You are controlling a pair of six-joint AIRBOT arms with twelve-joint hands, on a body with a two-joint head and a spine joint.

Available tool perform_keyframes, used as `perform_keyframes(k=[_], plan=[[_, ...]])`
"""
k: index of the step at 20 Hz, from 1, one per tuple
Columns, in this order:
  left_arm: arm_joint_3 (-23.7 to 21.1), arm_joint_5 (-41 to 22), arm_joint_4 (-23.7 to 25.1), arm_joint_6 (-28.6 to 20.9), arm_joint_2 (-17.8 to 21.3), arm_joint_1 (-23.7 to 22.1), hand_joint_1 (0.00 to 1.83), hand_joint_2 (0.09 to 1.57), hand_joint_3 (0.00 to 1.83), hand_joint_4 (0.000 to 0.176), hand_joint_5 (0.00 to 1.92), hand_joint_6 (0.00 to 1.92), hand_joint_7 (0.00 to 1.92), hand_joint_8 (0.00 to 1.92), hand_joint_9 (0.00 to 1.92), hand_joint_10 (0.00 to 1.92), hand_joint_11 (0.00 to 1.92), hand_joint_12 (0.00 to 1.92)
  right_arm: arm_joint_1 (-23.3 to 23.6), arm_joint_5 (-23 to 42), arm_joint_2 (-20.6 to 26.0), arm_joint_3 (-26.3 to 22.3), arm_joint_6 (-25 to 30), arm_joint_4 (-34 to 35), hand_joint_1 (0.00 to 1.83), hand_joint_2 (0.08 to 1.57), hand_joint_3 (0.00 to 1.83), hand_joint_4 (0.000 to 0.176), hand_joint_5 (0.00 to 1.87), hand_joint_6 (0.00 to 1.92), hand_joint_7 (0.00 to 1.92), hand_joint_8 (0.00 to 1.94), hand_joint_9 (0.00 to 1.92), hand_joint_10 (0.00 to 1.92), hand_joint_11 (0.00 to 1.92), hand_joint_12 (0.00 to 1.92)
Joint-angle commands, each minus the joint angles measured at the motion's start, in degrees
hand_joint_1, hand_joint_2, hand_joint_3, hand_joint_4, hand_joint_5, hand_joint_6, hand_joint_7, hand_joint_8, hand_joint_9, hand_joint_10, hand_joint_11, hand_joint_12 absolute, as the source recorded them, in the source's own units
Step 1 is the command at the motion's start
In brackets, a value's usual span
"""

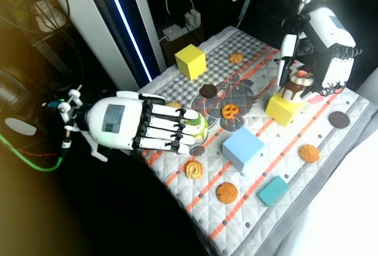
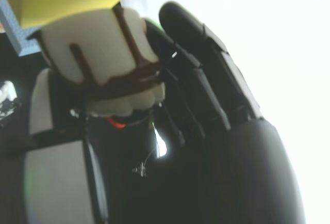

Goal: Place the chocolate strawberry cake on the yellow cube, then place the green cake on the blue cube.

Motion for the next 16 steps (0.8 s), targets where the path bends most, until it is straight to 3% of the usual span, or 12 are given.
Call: perform_keyframes(k=[1,3,4,5,6,7,8,9,10,12,14,16], plan=[[0.4,-6.1,0.4,-0.4,-0.1,-0.3,1.25,1.06,0.0,0.017,1.07,0.81,1.12,0.79,1.05,0.57,0.84,1.1,0.9,6.9,-0.3,0.4,0.7,1.3,0.33,1.25,0.0,0.117,0.4,0.0,0.38,0.0,0.35,0.0,0.03,0.81],[0.9,-5.9,-0.2,-0.4,-0.6,0.0,1.25,1.06,0.0,0.013,1.09,0.75,1.13,0.81,1.08,0.42,0.82,1.09,0.9,6.9,-0.7,0.6,1.6,1.0,0.36,1.24,0.0,0.129,0.4,0.0,0.39,0.01,0.38,0.01,0.09,0.84],[0.9,-5.9,-0.5,-0.4,-0.7,0.3,1.2,1.04,0.0,0.0,1.13,0.71,1.05,0.42,1.06,0.34,0.79,1.08,0.9,6.9,-1.0,0.8,2.0,0.8,0.38,1.24,0.0,0.105,0.42,0.01,0.4,0.01,0.4,0.01,0.11,0.86],[0.9,-5.9,-0.6,-0.4,-0.7,0.4,1.19,1.04,0.0,0.0,1.14,0.7,1.07,0.19,1.07,0.29,0.78,1.09,0.9,6.9,-1.0,0.8,2.2,0.7,0.38,1.25,0.0,0.08,0.44,0.01,0.41,0.01,0.41,0.02,0.12,0.86],[0.9,-5.8,-0.8,-0.4,-0.7,0.7,1.2,0.95,0.0,0.0,0.99,0.28,1.06,0.03,1.08,0.2,0.78,1.12,0.9,6.9,-1.0,0.8,2.3,0.5,0.38,1.25,0.0,0.046,0.45,0.02,0.41,0.01,0.41,0.01,0.11,0.86],[0.9,-5.7,-0.9,-0.4,-0.7,0.7,1.2,0.95,0.0,0.0,0.99,0.28,1.06,0.03,1.08,0.2,0.78,1.12,0.9,6.9,-1.0,0.8,2.3,0.4,0.38,1.25,0.0,0.046,0.45,0.02,0.41,0.01,0.41,0.01,0.11,0.86],[0.9,-5.7,-0.9,-0.4,-0.7,0.8,1.24,0.91,0.0,0.0,0.98,0.09,1.06,0.02,1.1,0.19,0.8,1.15,0.9,6.9,-1.0,0.8,2.3,0.4,0.37,1.24,0.0,0.051,0.46,0.01,0.41,0.0,0.41,0.01,0.12,0.84],[0.9,-5.6,-0.9,-0.4,-0.7,0.8,1.25,0.91,0.0,0.0,0.97,0.03,1.04,0.01,1.1,0.19,0.81,1.17,0.9,6.9,-1.0,0.8,2.3,0.4,0.37,1.24,0.0,0.054,0.45,0.0,0.41,0.0,0.41,0.0,0.12,0.83],[0.8,-5.6,-0.9,-0.4,-0.7,0.9,1.25,0.92,0.0,0.0,0.92,0.0,0.99,0.0,1.06,0.19,0.78,1.21,0.8,6.9,-1.1,0.8,2.4,0.4,0.37,1.25,0.0,0.047,0.45,0.0,0.41,0.0,0.41,0.0,0.12,0.84],[0.7,-5.5,-0.9,-0.4,-0.6,1.1,1.24,0.91,0.0,0.0,0.9,0.0,0.97,0.0,1.06,0.19,0.78,1.21,0.8,6.9,-1.2,0.8,2.4,0.4,0.36,1.25,0.0,0.053,0.45,0.0,0.41,0.0,0.42,0.0,0.13,0.84],[0.6,-5.5,-0.9,-0.4,-0.7,1.4,1.07,0.87,0.0,0.0,0.79,0.0,0.89,0.0,0.93,0.27,0.66,1.23,0.7,6.9,-1.2,0.8,2.4,0.4,0.36,1.25,0.0,0.048,0.45,0.0,0.41,0.0,0.41,0.0,0.13,0.83],[0.4,-5.5,-0.9,-0.4,-0.7,1.5,0.94,0.82,0.0,0.0,0.65,0.0,0.77,0.0,0.84,0.21,0.59,1.15,0.7,6.9,-1.2,0.8,2.4,0.4,0.38,1.25,0.0,0.047,0.46,0.01,0.42,0.01,0.42,0.0,0.13,0.83]])
